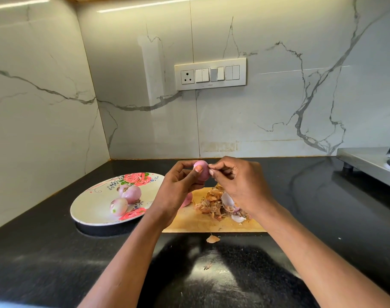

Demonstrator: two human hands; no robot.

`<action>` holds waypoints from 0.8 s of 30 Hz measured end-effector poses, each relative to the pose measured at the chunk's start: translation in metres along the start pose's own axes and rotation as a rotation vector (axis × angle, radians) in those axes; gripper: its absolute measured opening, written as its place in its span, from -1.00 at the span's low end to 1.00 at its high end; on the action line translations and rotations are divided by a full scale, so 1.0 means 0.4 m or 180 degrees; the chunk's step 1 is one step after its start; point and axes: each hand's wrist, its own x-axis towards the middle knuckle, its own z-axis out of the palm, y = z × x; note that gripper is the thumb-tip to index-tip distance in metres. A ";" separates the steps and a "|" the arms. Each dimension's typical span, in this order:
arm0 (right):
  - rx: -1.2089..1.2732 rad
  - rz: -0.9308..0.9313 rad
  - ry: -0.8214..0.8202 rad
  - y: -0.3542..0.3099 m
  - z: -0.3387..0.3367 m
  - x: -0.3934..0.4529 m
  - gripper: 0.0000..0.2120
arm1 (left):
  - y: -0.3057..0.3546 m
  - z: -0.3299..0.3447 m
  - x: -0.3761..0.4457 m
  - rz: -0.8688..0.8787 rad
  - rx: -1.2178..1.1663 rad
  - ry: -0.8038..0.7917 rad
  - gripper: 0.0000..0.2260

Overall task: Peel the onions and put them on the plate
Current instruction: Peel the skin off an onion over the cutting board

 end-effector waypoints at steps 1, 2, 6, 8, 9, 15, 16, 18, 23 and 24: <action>0.0000 0.0033 0.0012 0.001 0.002 -0.002 -0.94 | -0.001 0.001 -0.001 0.0003 0.0034 0.0006 -0.63; -0.0006 0.0066 0.0038 0.000 0.005 -0.003 -0.95 | -0.001 0.003 -0.001 0.0013 0.0057 0.0023 -0.63; -0.0160 0.0119 0.0291 -0.010 0.025 -0.003 -0.93 | -0.004 0.005 0.002 0.0046 0.0098 0.0092 -0.61; -0.0233 0.0150 0.0411 -0.013 0.029 0.002 -0.93 | -0.003 0.005 0.002 0.0033 0.0101 0.0052 -0.61; -0.0223 0.0196 0.0419 -0.012 0.029 0.004 -0.93 | -0.001 0.005 0.002 0.0014 0.0066 0.0036 -0.62; -0.0005 0.0429 -0.0011 0.000 0.014 0.004 -0.91 | 0.005 0.000 0.004 -0.0196 -0.0230 0.0216 -0.73; -0.0006 0.0426 -0.0046 0.003 0.010 0.005 -0.90 | 0.005 -0.001 0.004 -0.0207 -0.0231 0.0239 -0.74; 0.0018 0.0449 -0.0118 0.005 0.002 0.009 -0.85 | 0.008 -0.003 0.002 -0.0214 -0.0235 0.0253 -0.75; 0.0264 0.0204 -0.0236 -0.016 -0.006 0.012 -0.77 | 0.009 -0.001 0.002 -0.0184 -0.0139 0.0224 -0.70; 0.0263 0.0141 -0.0260 -0.020 -0.006 0.011 -0.76 | 0.008 -0.001 0.002 -0.0167 -0.0106 0.0204 -0.70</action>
